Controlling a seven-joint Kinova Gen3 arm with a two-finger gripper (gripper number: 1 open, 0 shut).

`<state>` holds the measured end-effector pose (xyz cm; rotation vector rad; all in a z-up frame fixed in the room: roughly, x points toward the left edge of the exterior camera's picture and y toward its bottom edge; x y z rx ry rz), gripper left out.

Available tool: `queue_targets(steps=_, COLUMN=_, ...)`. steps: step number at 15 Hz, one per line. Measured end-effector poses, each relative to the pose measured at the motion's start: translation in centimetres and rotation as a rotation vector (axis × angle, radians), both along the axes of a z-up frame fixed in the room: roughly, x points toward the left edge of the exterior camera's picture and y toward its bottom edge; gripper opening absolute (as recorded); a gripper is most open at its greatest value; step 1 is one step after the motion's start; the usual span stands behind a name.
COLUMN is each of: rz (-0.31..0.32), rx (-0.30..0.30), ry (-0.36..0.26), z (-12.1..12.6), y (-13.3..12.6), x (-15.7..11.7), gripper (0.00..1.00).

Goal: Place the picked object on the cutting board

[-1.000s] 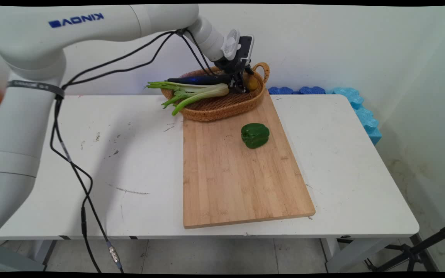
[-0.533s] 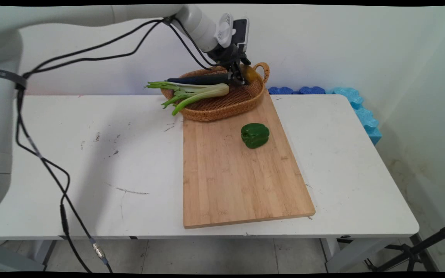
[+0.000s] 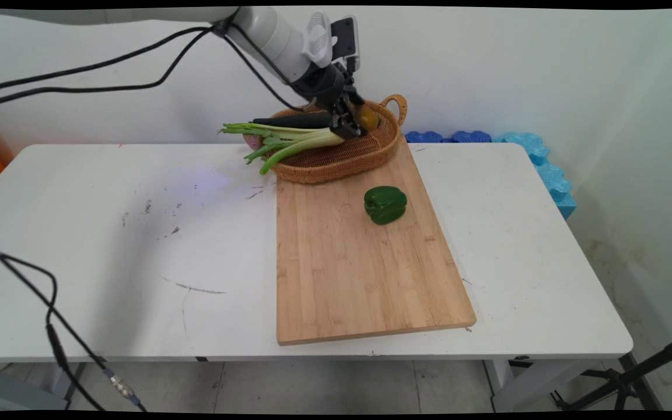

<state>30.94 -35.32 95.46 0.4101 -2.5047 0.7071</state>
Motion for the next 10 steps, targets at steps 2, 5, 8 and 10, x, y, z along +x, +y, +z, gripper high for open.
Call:
queue_targets(steps=2, rz=0.03, rx=0.033, ry=0.026, z=0.1, y=2.0, x=-0.2, gripper=0.0)
queue_targets(steps=5, rz=0.077, rx=0.086, ry=0.063, z=-0.1, y=4.8, x=-0.7, gripper=0.0)
queue_targets(steps=8, rz=0.123, rx=0.145, ry=0.102, z=-0.4, y=7.9, x=-1.4, gripper=0.0)
queue_targets(steps=10, rz=0.145, rx=0.18, ry=0.123, z=-0.6, y=9.6, x=-1.9, gripper=0.0)
